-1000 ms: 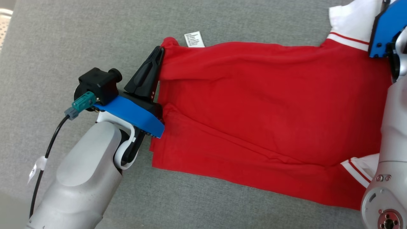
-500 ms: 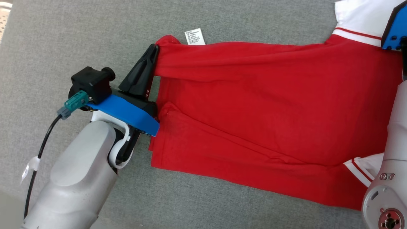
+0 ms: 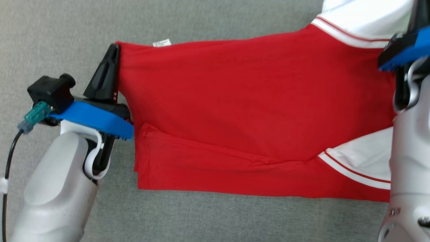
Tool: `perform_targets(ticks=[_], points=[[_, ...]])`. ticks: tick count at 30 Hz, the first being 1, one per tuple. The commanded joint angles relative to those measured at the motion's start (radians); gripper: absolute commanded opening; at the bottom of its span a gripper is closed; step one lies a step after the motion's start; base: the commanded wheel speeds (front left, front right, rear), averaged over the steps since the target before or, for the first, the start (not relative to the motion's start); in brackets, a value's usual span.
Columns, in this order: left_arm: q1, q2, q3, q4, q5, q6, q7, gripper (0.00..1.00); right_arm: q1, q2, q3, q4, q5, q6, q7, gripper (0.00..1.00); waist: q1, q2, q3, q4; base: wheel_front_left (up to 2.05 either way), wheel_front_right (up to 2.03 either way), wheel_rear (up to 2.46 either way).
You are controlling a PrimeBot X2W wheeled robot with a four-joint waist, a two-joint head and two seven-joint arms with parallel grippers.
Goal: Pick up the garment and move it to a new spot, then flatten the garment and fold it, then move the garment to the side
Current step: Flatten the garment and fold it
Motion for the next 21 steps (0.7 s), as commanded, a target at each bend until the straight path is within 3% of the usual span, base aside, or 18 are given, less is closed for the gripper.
perform_targets(ticks=[1, 13, 21], points=[[0.027, 0.009, 0.018, 0.005, 0.011, 0.001, 0.0, 0.0, 0.041, -0.003, 0.01, 0.006, 0.041, 0.0, -0.028, 0.0, 0.0, -0.0001, -0.063, -0.053, 0.0, 0.0, 0.0], [0.243, -0.027, 0.065, 0.045, 0.081, 0.001, 0.0, 0.0, 0.435, -0.004, 0.149, 0.004, 0.379, 0.0, -0.11, 0.0, 0.0, -0.0001, -0.24, -0.124, 0.0, 0.0, 0.0], [0.391, -0.066, 0.04, 0.08, 0.111, 0.001, 0.0, 0.0, 0.602, -0.004, 0.183, 0.072, 0.513, 0.0, -0.113, 0.0, 0.0, -0.0001, -0.291, -0.135, 0.0, 0.0, 0.0]])
